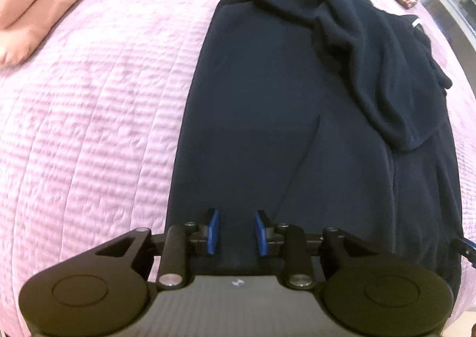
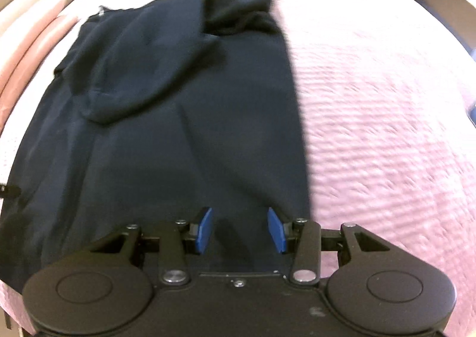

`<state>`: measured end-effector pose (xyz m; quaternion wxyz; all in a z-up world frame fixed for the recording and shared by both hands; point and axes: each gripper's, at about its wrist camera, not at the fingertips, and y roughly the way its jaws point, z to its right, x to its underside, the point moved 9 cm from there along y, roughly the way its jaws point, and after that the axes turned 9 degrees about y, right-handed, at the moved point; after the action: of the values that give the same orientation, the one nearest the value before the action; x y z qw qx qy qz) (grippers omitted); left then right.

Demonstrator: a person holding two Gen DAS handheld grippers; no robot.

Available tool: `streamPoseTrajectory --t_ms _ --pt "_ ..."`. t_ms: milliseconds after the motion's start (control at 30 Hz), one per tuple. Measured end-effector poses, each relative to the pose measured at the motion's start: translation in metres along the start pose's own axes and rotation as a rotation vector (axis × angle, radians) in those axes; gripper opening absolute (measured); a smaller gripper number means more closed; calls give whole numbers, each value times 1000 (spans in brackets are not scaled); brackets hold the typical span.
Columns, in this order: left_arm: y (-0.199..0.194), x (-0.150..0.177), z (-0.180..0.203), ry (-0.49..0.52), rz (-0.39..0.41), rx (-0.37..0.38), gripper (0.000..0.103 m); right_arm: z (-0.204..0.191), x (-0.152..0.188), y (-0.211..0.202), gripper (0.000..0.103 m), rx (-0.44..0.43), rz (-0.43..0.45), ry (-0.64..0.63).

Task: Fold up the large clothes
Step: 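Grasp the hoodie's two long side edges with both grippers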

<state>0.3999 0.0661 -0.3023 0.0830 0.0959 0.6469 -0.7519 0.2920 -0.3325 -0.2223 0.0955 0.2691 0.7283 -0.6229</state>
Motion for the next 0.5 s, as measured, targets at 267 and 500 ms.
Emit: streamPoseTrajectory --t_ms 267,500 --pt "-11 32 -6 -45 -19 0 31 43 18 -17 74 13 -36 58" --pt "-24 60 -19 -88 -40 3 32 52 26 -20 74 -33 -88 99"
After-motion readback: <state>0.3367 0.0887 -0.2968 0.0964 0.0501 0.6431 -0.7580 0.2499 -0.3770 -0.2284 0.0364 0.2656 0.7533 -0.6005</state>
